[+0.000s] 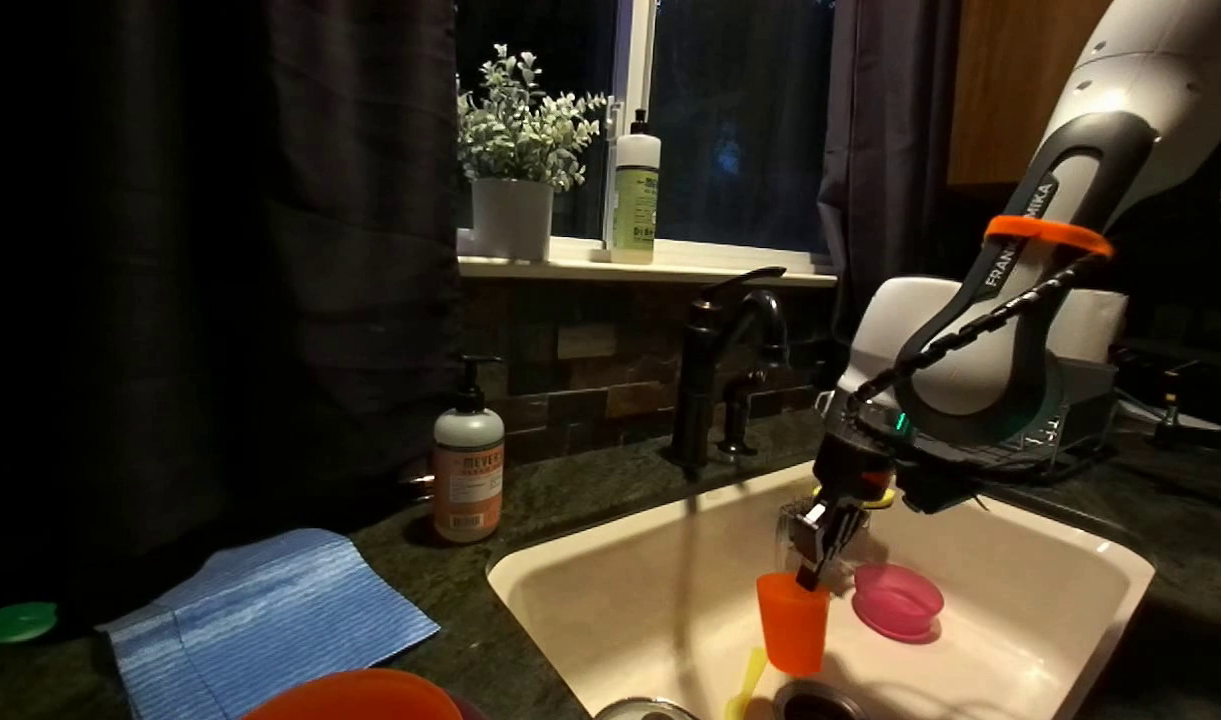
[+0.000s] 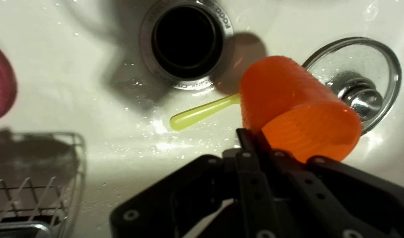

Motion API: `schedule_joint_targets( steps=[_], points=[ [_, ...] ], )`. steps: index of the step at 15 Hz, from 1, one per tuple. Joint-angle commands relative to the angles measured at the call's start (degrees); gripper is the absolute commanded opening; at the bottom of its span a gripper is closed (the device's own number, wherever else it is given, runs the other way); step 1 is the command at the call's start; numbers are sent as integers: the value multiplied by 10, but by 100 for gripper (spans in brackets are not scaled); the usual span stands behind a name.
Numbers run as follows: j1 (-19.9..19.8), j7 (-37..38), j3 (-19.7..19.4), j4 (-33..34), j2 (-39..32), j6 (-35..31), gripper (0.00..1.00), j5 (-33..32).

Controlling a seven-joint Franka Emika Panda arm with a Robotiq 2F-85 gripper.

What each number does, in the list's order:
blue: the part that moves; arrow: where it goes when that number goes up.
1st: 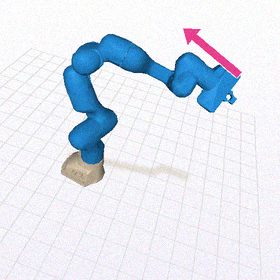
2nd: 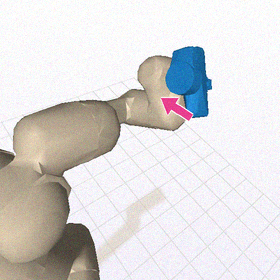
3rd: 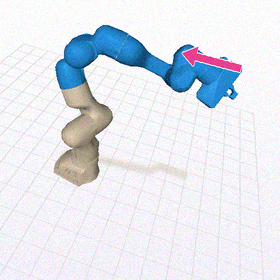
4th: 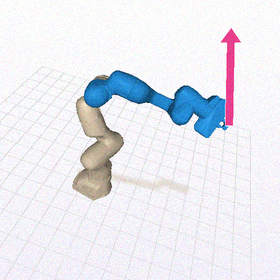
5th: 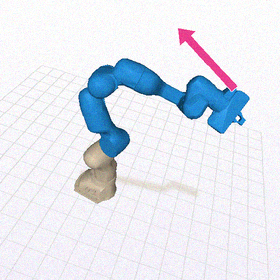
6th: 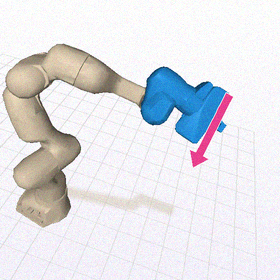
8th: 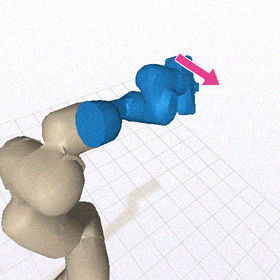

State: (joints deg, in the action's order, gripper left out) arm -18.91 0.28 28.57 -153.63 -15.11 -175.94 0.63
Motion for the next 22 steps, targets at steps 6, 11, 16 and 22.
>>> schedule_joint_targets(
  steps=[6,11,16,22],
  points=[
    [92,196,-152,-40,283,249,1,-123],
    [76,287,-166,-4,361,374,1,-206],
    [42,319,-193,40,422,409,1,-252],
    [46,302,-202,44,416,396,4,-241]
  ],
)
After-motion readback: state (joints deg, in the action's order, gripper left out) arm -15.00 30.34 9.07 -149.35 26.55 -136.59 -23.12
